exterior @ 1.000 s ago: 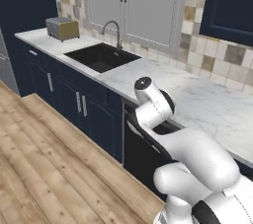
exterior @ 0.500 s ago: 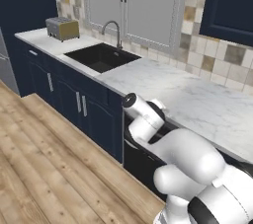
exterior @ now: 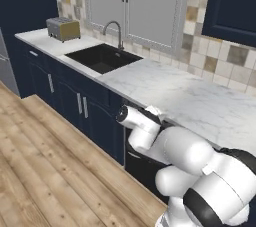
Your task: Open the dishwasher door and pull out the top rack.
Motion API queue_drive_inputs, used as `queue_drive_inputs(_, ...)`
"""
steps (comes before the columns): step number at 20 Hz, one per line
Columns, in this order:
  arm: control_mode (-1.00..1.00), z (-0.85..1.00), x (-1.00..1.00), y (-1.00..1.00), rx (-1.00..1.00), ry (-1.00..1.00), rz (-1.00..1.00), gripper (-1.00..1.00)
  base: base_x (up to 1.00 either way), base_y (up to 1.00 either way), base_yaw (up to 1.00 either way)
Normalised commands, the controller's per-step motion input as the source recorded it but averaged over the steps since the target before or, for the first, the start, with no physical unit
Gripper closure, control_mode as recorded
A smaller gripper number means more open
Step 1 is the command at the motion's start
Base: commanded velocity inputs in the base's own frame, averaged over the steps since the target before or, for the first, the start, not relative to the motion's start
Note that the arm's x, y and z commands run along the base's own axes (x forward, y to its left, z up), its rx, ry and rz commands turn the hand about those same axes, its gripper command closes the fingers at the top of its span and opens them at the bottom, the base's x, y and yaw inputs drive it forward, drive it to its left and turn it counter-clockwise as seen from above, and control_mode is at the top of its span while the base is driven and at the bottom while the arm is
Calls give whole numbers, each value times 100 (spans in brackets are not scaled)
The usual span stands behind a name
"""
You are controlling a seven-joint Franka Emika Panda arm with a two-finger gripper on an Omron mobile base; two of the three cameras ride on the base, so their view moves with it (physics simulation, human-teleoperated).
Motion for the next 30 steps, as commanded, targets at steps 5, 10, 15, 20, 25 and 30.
queue_drive_inputs(5,-100,-18,25,0,-9,0,0,-100,0,0,0)
queue_drive_inputs(10,-100,-24,29,0,-6,1,0,-100,0,0,0)
queue_drive_inputs(15,-100,-28,33,0,-5,2,0,-100,0,0,0)
queue_drive_inputs(20,-100,-26,34,0,-5,2,0,-100,0,0,0)
queue_drive_inputs(25,-100,-29,36,0,-3,5,0,-100,0,0,0)
queue_drive_inputs(30,-100,-25,37,0,-3,3,0,-100,0,0,0)
